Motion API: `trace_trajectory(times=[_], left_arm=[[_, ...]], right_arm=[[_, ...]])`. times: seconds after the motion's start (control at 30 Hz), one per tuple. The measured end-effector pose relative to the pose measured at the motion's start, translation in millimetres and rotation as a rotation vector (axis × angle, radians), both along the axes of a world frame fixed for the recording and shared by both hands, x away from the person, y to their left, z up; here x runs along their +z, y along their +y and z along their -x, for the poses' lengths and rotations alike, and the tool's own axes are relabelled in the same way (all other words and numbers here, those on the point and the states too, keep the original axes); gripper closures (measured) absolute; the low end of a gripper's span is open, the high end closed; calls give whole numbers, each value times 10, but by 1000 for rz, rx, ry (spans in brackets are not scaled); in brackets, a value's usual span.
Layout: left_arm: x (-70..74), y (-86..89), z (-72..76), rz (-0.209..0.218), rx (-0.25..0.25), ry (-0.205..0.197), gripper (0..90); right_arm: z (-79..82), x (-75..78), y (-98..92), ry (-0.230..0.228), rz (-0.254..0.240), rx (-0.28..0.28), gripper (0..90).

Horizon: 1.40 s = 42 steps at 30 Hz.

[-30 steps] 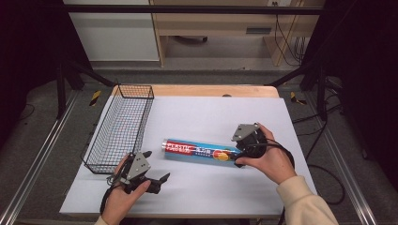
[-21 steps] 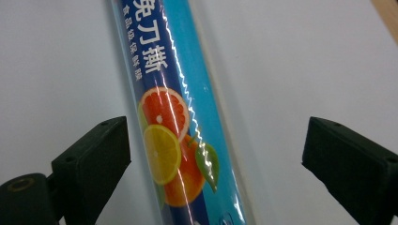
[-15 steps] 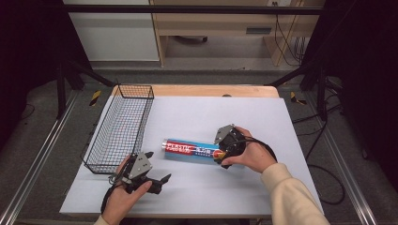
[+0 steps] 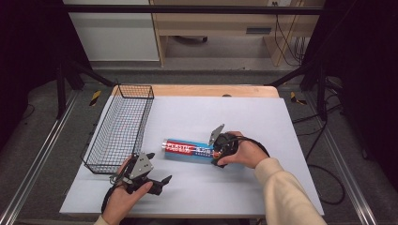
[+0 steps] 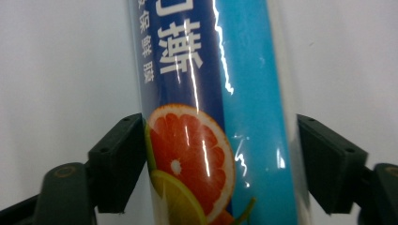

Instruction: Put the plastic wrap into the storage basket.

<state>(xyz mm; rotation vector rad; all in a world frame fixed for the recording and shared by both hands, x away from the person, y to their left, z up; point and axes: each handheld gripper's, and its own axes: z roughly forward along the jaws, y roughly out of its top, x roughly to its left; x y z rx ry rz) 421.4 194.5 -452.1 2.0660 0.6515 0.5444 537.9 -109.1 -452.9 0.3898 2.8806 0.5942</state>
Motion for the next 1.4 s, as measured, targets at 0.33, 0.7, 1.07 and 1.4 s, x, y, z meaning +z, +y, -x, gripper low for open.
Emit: trace_trajectory(times=[0.33, 0.7, 1.07, 1.4], left_arm=[[151, -16, -46, -40, -24, -51, 33], [692, -439, -318, -319, -202, -205, 44], [942, -933, -507, -485, -277, -285, 57], [975, -1125, -639, -580, -278, -297, 92]], right_arm=[[97, 27, 1, -99, 12, 44, 305], [346, 570, -99, -266, 46, 70, 305], [479, 1068, -140, -351, 108, 96, 306], [551, 1281, -48, -384, 145, 126, 306]])
